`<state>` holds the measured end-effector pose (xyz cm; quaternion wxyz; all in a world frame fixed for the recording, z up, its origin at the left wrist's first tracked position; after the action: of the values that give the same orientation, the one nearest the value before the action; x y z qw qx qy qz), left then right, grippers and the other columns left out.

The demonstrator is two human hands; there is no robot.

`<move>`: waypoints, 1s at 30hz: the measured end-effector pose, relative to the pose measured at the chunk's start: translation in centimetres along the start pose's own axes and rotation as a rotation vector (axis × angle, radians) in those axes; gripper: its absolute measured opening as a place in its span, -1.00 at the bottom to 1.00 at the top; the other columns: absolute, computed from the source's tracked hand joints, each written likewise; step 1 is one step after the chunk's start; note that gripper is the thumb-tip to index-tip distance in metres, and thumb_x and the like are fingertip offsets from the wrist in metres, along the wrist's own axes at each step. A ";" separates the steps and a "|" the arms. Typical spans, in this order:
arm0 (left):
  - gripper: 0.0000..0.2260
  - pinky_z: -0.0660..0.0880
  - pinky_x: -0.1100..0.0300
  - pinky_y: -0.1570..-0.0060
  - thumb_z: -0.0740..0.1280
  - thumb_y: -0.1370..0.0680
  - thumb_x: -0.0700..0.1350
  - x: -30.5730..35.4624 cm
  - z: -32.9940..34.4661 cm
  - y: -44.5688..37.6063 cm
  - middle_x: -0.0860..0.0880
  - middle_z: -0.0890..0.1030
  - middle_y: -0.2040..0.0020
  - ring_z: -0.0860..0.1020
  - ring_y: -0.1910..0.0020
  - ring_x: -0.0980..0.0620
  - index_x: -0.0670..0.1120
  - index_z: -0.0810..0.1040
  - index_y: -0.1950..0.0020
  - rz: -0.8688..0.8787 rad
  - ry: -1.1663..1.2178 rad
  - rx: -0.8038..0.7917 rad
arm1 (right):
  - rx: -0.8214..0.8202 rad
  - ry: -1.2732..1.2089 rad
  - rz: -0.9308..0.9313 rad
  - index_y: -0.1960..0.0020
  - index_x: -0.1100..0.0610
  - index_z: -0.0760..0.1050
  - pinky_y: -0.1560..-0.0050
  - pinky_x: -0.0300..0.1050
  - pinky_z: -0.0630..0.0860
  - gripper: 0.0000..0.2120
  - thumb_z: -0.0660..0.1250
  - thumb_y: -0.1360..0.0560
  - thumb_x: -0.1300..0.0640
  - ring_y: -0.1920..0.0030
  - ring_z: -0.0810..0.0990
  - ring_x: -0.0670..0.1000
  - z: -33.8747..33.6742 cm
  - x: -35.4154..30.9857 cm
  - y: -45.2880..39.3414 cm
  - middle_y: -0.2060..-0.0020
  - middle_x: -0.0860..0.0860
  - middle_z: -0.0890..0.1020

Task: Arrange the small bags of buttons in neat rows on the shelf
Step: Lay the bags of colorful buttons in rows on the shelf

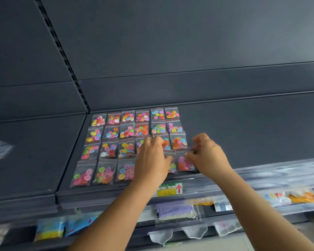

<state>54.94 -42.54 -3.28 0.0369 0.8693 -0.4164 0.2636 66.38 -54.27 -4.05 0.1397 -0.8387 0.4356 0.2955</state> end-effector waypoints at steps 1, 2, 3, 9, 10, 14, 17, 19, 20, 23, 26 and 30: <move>-0.66 0.40 0.22 -0.05 0.39 -0.49 0.00 0.3 -0.2 0.2 0.02 0.43 -0.15 0.44 -0.12 0.03 -0.01 0.43 -0.22 0.045 -0.044 0.032 | 0.031 0.028 -0.055 -0.17 0.07 0.40 0.14 -0.17 0.42 -0.62 0.42 -0.41 0.15 0.15 0.48 0.01 -0.2 -0.3 0.2 0.04 -0.03 0.47; -0.69 0.37 0.22 -0.08 0.37 -0.51 -0.01 0.6 -0.3 0.5 0.02 0.42 -0.15 0.40 -0.15 0.03 -0.02 0.46 -0.21 0.109 -0.075 0.041 | 0.053 0.042 -0.125 -0.15 0.06 0.43 0.13 -0.14 0.45 -0.64 0.43 -0.40 0.15 0.15 0.48 0.01 -0.4 -0.7 0.4 0.03 -0.03 0.45; -0.74 0.37 0.21 -0.12 0.34 -0.53 -0.03 1.0 -0.2 0.9 0.03 0.44 -0.15 0.39 -0.16 0.03 -0.04 0.50 -0.20 0.183 -0.095 0.021 | 0.055 0.049 -0.200 -0.11 0.06 0.48 0.12 -0.11 0.48 -0.70 0.43 -0.40 0.16 0.16 0.48 0.00 -0.4 -1.2 0.8 0.03 -0.02 0.46; -0.79 0.46 0.11 -0.07 0.23 -0.59 -0.14 1.0 0.7 2.7 0.02 0.55 -0.14 0.48 -0.08 0.02 -0.13 0.61 -0.12 0.267 -0.083 -0.127 | -0.062 0.080 -0.428 0.20 0.15 0.65 0.18 -0.05 0.53 -0.93 0.39 -0.43 0.23 0.17 0.56 0.03 0.3 -2.7 2.4 0.24 0.03 0.63; -0.79 0.46 0.09 -0.06 0.23 -0.59 -0.13 1.0 0.7 2.8 0.02 0.56 -0.13 0.48 -0.08 0.02 -0.13 0.62 -0.11 0.253 -0.086 -0.124 | -0.068 0.079 -0.435 0.21 0.14 0.66 0.19 -0.06 0.53 -0.92 0.39 -0.43 0.24 0.21 0.55 0.02 0.2 -2.7 2.4 0.26 0.02 0.63; -0.79 0.48 0.05 -0.05 0.21 -0.60 -0.14 0.9 0.8 3.1 0.00 0.59 -0.12 0.50 -0.09 0.01 -0.12 0.62 -0.10 0.249 -0.066 -0.114 | -0.097 0.088 -0.489 0.18 0.12 0.66 0.17 -0.17 0.48 -0.92 0.39 -0.44 0.23 0.22 0.52 -0.02 0.3 -2.7 2.4 0.26 -0.01 0.61; -0.79 0.50 0.03 -0.02 0.23 -0.60 -0.11 0.8 0.8 3.2 0.03 0.59 -0.13 0.52 -0.08 0.02 -0.08 0.63 -0.11 0.230 -0.042 -0.115 | -0.093 0.105 -0.531 0.18 0.14 0.66 0.17 -0.22 0.43 -0.93 0.40 -0.44 0.23 0.22 0.53 -0.03 0.3 -2.9 2.5 0.28 0.01 0.63; -0.80 0.51 0.04 0.02 0.24 -0.60 -0.10 0.8 0.8 3.1 0.05 0.59 -0.12 0.53 -0.05 0.03 -0.07 0.63 -0.10 0.225 -0.057 -0.114 | -0.108 0.129 -0.533 0.18 0.14 0.66 0.16 -0.23 0.42 -0.91 0.38 -0.45 0.23 0.22 0.53 -0.02 0.4 -3.1 2.5 0.28 0.02 0.63; -0.81 0.51 0.04 0.02 0.24 -0.60 -0.10 0.8 0.9 3.1 0.05 0.58 -0.12 0.53 -0.04 0.04 -0.07 0.62 -0.10 0.225 -0.063 -0.115 | -0.117 0.139 -0.528 0.17 0.13 0.66 0.15 -0.21 0.45 -0.91 0.37 -0.45 0.23 0.20 0.54 -0.01 0.4 -3.1 2.4 0.26 0.02 0.63; -0.79 0.49 0.06 -0.05 0.25 -0.59 -0.09 0.8 0.6 3.2 0.03 0.57 -0.16 0.51 -0.10 0.03 -0.09 0.59 -0.15 0.244 -0.067 -0.108 | -0.113 0.154 -0.487 0.09 0.09 0.65 0.06 -0.13 0.50 -0.89 0.34 -0.47 0.20 0.06 0.56 0.04 0.6 -3.0 2.3 0.11 0.01 0.64; -0.66 0.35 0.14 -0.27 0.27 -0.58 -0.07 0.8 -0.4 3.2 0.00 0.48 -0.32 0.41 -0.29 0.01 -0.10 0.47 -0.34 0.264 -0.077 -0.061 | -0.052 0.170 -0.451 -0.20 0.02 0.54 -0.11 -0.12 0.42 -0.73 0.30 -0.51 0.10 -0.16 0.47 0.05 0.6 -3.2 2.2 -0.15 -0.03 0.57; -0.46 -0.01 0.19 -0.42 0.25 -0.58 0.03 -0.5 -2.2 3.2 0.02 0.24 -0.50 0.14 -0.48 0.03 -0.04 0.17 -0.52 0.238 -0.177 0.000 | -0.060 0.311 -0.516 -0.48 -0.02 0.18 -0.41 -0.04 0.14 -0.43 0.22 -0.53 -0.12 -0.45 0.20 0.02 1.6 -5.2 2.5 -0.44 -0.07 0.30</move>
<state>51.35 -43.68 -2.10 -0.0317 0.8338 -0.5180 0.1883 61.44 -51.54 -2.05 0.1170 -0.9606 0.2155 0.1311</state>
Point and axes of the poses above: each hand's wrist, its own y-axis away from the middle knuckle, its own z-axis out of the palm, x = y × z, the point moved 6 cm from there along -y, towards the middle knuckle
